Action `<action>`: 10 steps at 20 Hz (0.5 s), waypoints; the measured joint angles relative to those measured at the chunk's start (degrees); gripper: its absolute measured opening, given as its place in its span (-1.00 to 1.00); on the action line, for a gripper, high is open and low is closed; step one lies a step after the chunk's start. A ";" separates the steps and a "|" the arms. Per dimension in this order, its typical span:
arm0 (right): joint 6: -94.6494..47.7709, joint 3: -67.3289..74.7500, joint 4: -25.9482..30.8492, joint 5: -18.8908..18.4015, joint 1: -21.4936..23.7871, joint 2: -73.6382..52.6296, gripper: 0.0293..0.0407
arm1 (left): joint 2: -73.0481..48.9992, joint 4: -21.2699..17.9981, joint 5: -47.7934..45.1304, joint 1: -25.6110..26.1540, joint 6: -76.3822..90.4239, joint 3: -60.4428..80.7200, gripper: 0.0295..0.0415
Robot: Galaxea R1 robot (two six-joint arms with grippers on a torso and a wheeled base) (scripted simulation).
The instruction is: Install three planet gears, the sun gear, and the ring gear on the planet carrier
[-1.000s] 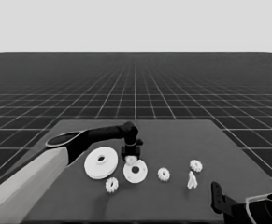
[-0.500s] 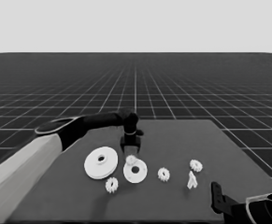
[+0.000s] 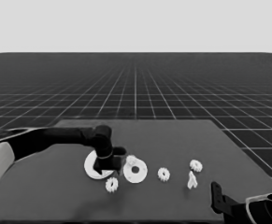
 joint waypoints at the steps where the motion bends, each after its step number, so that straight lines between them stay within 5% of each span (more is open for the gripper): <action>1: 0.00 0.00 0.00 0.00 0.00 0.00 0.61 | -0.10 0.02 0.02 0.01 -0.07 0.18 0.49; 2: 0.00 0.00 0.00 0.00 0.00 0.00 0.61 | -0.16 0.03 0.03 0.02 -0.11 0.29 0.49; 3: 0.00 0.00 0.00 0.00 0.00 0.00 0.61 | 0.19 5.90 -0.30 5.43 1.57 -1.75 0.49; 5: 0.00 0.00 0.00 0.00 0.00 0.00 0.61 | 0.83 11.03 -1.48 11.09 3.96 -5.11 0.49; 10: 0.00 0.00 0.00 0.00 0.00 0.00 0.61 | 1.31 13.28 -2.46 13.38 5.35 -7.26 0.49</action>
